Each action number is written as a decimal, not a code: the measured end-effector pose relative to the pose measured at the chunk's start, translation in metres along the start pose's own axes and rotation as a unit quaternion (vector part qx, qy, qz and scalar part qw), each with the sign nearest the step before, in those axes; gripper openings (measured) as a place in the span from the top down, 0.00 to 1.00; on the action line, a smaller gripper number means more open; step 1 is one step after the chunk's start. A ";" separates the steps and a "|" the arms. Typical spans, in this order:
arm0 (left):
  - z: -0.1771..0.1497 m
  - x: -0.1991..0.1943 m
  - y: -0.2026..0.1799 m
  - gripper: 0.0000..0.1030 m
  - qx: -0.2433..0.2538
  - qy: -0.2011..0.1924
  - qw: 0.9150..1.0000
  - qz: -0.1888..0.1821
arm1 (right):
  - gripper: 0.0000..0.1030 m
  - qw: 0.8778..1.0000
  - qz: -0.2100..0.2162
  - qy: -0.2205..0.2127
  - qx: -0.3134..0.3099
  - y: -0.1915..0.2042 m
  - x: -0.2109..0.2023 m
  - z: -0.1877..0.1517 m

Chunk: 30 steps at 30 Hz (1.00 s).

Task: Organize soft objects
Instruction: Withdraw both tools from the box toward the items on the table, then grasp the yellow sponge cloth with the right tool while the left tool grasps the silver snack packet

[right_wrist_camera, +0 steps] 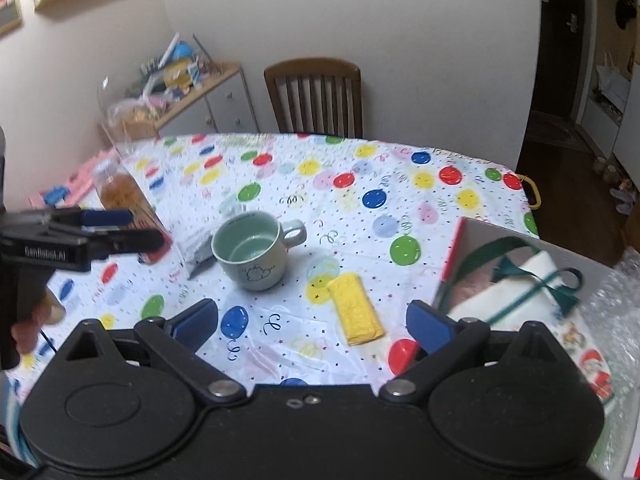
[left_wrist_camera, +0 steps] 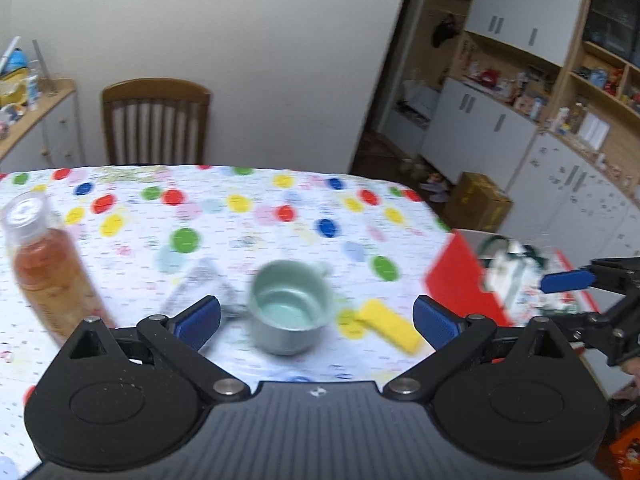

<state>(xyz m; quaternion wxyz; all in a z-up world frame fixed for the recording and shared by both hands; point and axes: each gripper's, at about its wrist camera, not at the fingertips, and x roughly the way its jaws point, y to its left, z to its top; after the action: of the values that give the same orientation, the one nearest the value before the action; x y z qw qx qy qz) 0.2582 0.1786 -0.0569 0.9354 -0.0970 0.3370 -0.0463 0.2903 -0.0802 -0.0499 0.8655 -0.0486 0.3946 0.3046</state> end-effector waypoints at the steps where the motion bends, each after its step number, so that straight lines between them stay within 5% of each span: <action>1: -0.001 0.004 0.008 0.00 0.002 0.000 1.000 0.008 | 0.03 1.000 -0.006 0.005 -0.006 0.004 0.007 0.001; 7: -0.014 0.034 0.038 0.00 0.052 0.008 0.997 0.064 | 0.09 0.998 -0.030 0.043 -0.034 0.017 0.048 0.005; 30: -0.033 0.111 0.059 0.01 0.143 0.050 0.985 0.087 | 0.42 0.982 -0.104 0.142 -0.063 0.010 0.160 0.010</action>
<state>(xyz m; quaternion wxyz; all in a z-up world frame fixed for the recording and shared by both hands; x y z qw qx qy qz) 0.3241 0.2148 -0.1635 0.9219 0.0695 0.3808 -0.0175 0.3718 0.0093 -0.1553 0.8228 -0.1868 0.4866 0.2267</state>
